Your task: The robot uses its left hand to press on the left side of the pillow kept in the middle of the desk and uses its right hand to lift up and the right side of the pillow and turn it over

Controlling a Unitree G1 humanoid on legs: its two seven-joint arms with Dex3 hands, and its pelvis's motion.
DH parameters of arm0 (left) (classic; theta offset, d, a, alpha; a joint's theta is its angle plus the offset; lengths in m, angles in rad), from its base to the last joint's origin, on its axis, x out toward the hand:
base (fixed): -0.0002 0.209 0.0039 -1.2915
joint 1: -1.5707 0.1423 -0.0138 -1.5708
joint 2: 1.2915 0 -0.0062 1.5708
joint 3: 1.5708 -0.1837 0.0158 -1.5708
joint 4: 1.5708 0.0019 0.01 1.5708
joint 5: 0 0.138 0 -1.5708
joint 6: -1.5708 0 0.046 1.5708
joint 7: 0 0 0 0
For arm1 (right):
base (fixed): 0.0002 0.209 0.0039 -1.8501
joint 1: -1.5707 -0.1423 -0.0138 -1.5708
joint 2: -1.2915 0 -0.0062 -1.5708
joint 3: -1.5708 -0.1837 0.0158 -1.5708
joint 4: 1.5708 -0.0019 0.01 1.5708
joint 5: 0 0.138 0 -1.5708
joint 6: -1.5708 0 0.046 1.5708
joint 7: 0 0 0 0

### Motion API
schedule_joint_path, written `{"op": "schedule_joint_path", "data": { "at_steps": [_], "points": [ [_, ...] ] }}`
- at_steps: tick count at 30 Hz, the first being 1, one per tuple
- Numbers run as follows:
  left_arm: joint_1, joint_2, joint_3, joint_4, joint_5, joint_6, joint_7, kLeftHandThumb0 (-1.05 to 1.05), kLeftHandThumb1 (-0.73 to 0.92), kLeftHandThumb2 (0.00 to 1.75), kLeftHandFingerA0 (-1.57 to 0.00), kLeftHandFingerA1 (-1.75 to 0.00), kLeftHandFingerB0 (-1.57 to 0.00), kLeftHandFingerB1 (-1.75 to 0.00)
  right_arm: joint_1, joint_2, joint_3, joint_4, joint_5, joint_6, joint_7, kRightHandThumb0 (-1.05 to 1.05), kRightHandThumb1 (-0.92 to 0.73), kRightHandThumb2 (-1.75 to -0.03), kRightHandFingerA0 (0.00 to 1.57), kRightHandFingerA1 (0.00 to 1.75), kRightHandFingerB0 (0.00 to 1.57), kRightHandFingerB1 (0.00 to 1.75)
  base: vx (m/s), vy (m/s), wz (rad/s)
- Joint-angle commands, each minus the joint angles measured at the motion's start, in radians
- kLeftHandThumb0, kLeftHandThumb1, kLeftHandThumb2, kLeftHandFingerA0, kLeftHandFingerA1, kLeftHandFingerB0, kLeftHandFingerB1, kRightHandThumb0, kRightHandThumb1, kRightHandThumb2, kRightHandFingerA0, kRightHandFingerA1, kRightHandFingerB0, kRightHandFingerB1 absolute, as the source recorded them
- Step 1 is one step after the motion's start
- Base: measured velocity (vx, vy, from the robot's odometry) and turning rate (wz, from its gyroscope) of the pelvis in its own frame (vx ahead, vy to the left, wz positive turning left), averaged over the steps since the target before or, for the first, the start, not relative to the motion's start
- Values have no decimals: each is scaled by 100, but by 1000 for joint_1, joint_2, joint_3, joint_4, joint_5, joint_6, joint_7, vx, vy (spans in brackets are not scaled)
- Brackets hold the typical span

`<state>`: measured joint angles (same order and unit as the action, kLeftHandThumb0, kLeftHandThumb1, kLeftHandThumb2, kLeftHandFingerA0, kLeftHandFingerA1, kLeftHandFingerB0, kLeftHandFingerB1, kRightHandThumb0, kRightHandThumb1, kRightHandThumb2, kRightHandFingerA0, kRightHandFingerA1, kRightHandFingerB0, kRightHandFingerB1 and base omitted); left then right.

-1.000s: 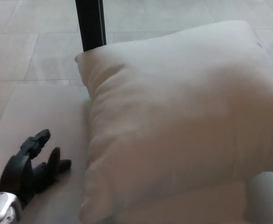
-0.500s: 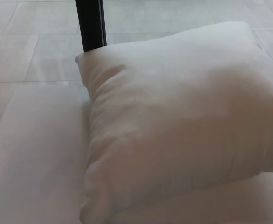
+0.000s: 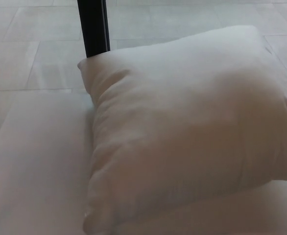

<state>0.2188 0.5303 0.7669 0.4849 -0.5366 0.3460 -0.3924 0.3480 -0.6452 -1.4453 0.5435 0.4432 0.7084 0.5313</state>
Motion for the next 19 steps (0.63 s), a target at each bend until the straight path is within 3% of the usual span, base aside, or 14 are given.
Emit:
{"op": "schedule_joint_path", "data": {
  "at_steps": [1,2,4,8,9,10,11,12,13,14,16,17,18,19],
  "points": [
    [149,69,156,373,-60,-143,-177,-89,68,60,-56,-55,-25,-44,263,71,-219,529,136,-524,-222,-89,-87,-67,8,71,5,54,0,0,0],
    [187,48,130,431,-34,-167,-195,-89,63,60,-67,-54,-41,-42,295,129,-218,476,115,-485,-247,-88,-74,-115,3,63,0,36,0,0,0],
    [269,-11,102,477,-5,-239,-242,-87,62,59,-67,-54,-46,-43,365,266,-142,240,7,-340,-222,-93,-84,-121,1,53,0,36,0,0,0],
    [288,-32,73,546,8,-280,-261,-82,62,59,-62,-55,-49,-45,367,313,-132,203,23,-321,-251,-87,-75,-113,19,80,0,39,0,0,0],
    [291,-38,48,570,32,-298,-241,-83,59,59,-68,-54,-53,-46,366,304,-111,267,20,-366,-234,-81,-92,-76,1,88,0,15,0,0,0],
    [327,-57,16,601,58,-320,-261,-77,60,59,-63,-55,-50,-47,375,303,-69,310,1,-386,-207,-88,-74,-110,4,70,0,40,0,0,0],
    [334,-62,6,630,65,-322,-261,-75,59,58,-64,-56,-49,-46,373,295,-64,317,7,-375,-209,-78,-92,-70,2,92,0,47,0,0,0],
    [337,-67,-8,664,74,-316,-243,-74,58,58,-66,-57,-47,-47,371,280,-56,338,15,-370,-200,-81,-71,-109,9,65,0,44,0,0,0],
    [335,-79,-7,693,71,-329,-220,-74,44,84,-70,-69,-44,-57,369,276,-38,333,-1,-374,-229,-74,-92,-68,20,139,2,74,0,0,0],
    [336,-82,-14,705,76,-340,-220,-77,47,86,-63,-67,-37,-55,368,264,-32,348,1,-366,-233,-77,-92,-66,22,114,0,53,0,0,0],
    [350,-99,-26,743,85,-379,-222,-62,43,92,-56,-69,-28,-53,352,213,-25,428,20,-372,-227,-75,-92,-65,18,113,0,53,0,0,0],
    [369,-110,-50,744,101,-389,-230,-76,59,63,-52,-55,-48,-50,354,179,4,477,8,-391,-201,-73,-92,-69,13,91,0,39,0,0,0],
    [385,-110,-65,740,109,-400,-256,-81,59,62,-36,-54,-49,-51,347,162,27,502,-8,-394,-224,-73,-92,-65,28,120,0,39,0,0,0],
    [394,-116,-74,742,114,-414,-247,-76,63,59,-39,-54,-53,-52,357,151,70,511,-49,-412,-241,-75,-73,-113,78,124,1,44,0,0,0]
  ]
}}
